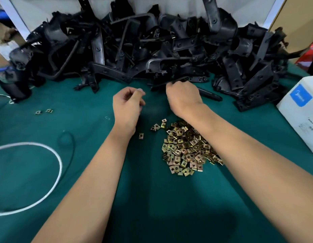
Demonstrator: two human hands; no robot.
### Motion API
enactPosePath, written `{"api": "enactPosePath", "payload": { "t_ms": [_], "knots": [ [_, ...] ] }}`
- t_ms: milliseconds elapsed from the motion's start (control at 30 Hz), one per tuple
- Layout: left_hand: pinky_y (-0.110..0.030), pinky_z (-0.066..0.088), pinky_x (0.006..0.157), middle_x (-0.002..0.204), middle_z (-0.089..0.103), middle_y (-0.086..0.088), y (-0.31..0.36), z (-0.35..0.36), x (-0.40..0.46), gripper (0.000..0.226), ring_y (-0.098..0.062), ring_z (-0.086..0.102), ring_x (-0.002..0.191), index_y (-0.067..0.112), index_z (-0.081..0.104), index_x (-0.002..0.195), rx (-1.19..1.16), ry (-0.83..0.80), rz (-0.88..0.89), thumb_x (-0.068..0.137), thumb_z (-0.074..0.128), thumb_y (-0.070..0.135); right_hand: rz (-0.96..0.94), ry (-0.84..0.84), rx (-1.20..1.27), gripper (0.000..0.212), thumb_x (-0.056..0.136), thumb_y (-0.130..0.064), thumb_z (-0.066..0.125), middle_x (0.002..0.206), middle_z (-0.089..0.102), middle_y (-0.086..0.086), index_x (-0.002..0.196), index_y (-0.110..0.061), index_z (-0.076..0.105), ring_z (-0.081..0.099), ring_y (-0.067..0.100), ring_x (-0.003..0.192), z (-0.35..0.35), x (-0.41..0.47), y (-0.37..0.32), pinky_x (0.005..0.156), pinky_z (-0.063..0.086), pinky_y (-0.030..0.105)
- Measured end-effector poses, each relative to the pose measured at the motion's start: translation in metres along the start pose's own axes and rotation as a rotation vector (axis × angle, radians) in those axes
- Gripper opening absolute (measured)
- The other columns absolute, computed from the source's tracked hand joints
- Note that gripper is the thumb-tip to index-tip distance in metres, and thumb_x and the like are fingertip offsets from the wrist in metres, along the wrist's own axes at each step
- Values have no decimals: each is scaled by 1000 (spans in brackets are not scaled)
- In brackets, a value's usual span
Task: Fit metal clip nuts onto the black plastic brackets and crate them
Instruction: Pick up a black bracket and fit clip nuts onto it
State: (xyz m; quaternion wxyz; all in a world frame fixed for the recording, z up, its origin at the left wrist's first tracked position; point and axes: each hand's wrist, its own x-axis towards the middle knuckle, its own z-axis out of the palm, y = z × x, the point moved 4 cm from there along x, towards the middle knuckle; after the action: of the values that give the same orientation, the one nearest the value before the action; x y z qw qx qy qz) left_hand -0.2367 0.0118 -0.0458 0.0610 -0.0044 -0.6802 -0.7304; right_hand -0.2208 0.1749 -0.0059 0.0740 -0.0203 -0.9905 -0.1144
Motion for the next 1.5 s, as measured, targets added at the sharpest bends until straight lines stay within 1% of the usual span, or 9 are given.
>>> {"api": "enactPosePath", "payload": {
  "t_ms": [200, 467, 567, 667, 767, 900, 1100, 1333, 1500],
  "knots": [
    [-30, 48, 65, 60, 66, 6, 2, 10, -7, 13, -7, 57, 54, 15, 71, 78, 268, -130, 149, 88, 66, 22, 30, 14, 3, 35, 82, 8, 64, 107, 73, 14, 114, -5, 60, 70, 39, 99, -3, -6, -3, 62, 40, 37],
    [-33, 53, 75, 84, 70, 8, 16, 5, -15, 8, -5, 63, 80, 22, 69, 90, 229, -55, 341, 86, 63, 18, 100, 430, 144, 8, 102, -14, 52, 101, 67, 7, 109, -10, 54, 69, 33, 80, -52, -31, 14, 57, 39, 35],
    [-38, 52, 96, 122, 64, 8, 32, 9, -22, 39, -10, 58, 118, 23, 62, 125, 389, -116, 561, 87, 69, 25, 82, 622, 376, 11, 100, -20, 53, 90, 65, 3, 99, -9, 57, 63, 30, 75, -71, -47, 12, 59, 41, 37],
    [-43, 37, 117, 150, 49, -6, 49, 12, -25, 78, -24, 44, 141, 11, 43, 151, 553, -179, 802, 83, 78, 30, 3, 722, 911, 14, 98, -18, 60, 73, 60, -5, 89, -6, 61, 57, 16, 66, -81, -59, 0, 62, 45, 33],
    [-37, 42, 114, 150, 51, 0, 60, 3, -24, 89, -21, 49, 139, 15, 33, 155, 630, -224, 786, 78, 75, 33, -4, 602, 1357, 14, 98, -11, 61, 71, 60, -6, 88, -3, 64, 53, 3, 64, -71, -59, -14, 63, 44, 21],
    [-36, 50, 93, 134, 63, 3, 52, -25, -22, 74, -24, 61, 120, 24, 40, 152, 728, -231, 675, 86, 74, 23, -8, 322, 1405, 12, 102, -20, 60, 79, 64, -6, 97, -9, 65, 57, 5, 70, -45, -64, -28, 66, 49, 25],
    [-47, 52, 82, 129, 55, -8, 27, -58, -13, 74, -42, 60, 105, 23, 42, 155, 1153, -148, 468, 85, 63, 13, -304, -31, 557, 35, 94, -54, 65, 104, 52, -6, 112, -25, 62, 52, 16, 101, -12, -86, -53, 82, 46, 37],
    [-44, 49, 79, 121, 55, -5, 21, -47, -23, 86, -32, 55, 106, 31, 29, 161, 1036, -290, 482, 84, 58, 8, -386, 3, 627, 18, 97, -35, 68, 101, 59, -3, 100, -18, 64, 48, 18, 103, -15, -92, -61, 89, 40, 36],
    [-39, 47, 84, 117, 48, -1, 23, -40, -27, 91, -28, 51, 109, 37, 29, 159, 1058, -341, 474, 79, 62, 8, -241, 110, 815, 8, 100, -20, 65, 88, 64, -5, 95, -13, 65, 54, 18, 87, -13, -90, -29, 80, 45, 42]
  ]
}}
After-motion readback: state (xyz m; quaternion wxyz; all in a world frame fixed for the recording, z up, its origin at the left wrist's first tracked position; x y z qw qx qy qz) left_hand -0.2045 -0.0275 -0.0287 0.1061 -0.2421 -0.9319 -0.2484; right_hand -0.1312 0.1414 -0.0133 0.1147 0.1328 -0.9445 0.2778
